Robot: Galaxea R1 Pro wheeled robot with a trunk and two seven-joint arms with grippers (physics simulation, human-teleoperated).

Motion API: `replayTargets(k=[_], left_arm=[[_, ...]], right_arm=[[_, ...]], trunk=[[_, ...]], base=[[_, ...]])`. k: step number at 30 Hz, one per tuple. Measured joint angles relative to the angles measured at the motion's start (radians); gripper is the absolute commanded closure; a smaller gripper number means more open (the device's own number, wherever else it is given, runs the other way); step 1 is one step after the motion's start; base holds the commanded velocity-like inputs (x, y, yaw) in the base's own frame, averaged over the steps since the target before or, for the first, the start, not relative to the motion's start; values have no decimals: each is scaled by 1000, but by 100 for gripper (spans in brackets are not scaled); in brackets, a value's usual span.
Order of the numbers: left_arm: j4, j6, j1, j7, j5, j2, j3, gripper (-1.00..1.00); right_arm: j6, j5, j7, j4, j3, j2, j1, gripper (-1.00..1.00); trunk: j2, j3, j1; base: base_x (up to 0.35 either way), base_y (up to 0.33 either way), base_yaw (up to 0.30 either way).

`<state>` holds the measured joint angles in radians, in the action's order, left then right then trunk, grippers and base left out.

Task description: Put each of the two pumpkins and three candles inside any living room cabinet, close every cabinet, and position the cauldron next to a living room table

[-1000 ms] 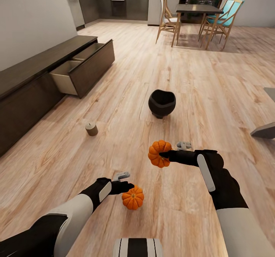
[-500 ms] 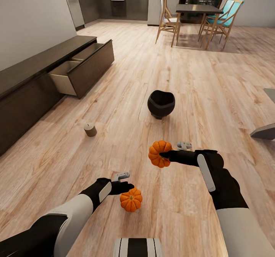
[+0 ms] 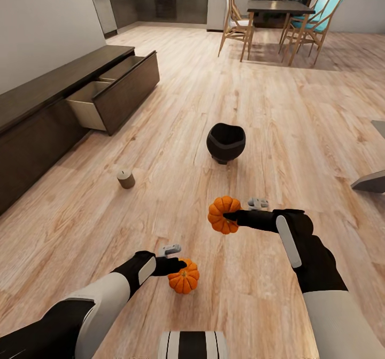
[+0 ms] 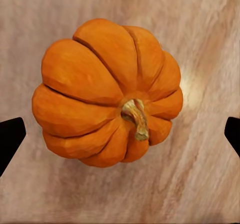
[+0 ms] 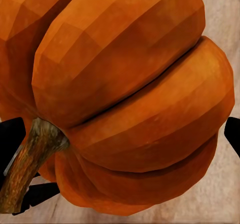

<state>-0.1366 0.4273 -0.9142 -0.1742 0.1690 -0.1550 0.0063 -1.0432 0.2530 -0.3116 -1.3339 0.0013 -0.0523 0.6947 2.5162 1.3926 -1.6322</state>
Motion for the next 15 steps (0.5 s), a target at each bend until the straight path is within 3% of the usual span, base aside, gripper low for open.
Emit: replayTargets(k=[15], left_arm=[[-1, -1, 0, 22, 0, 0, 3, -100]], right_arm=[[0, 1, 0, 0, 0, 0, 0, 100]], trunk=[[4, 58, -7]], base=[[0, 0, 0]])
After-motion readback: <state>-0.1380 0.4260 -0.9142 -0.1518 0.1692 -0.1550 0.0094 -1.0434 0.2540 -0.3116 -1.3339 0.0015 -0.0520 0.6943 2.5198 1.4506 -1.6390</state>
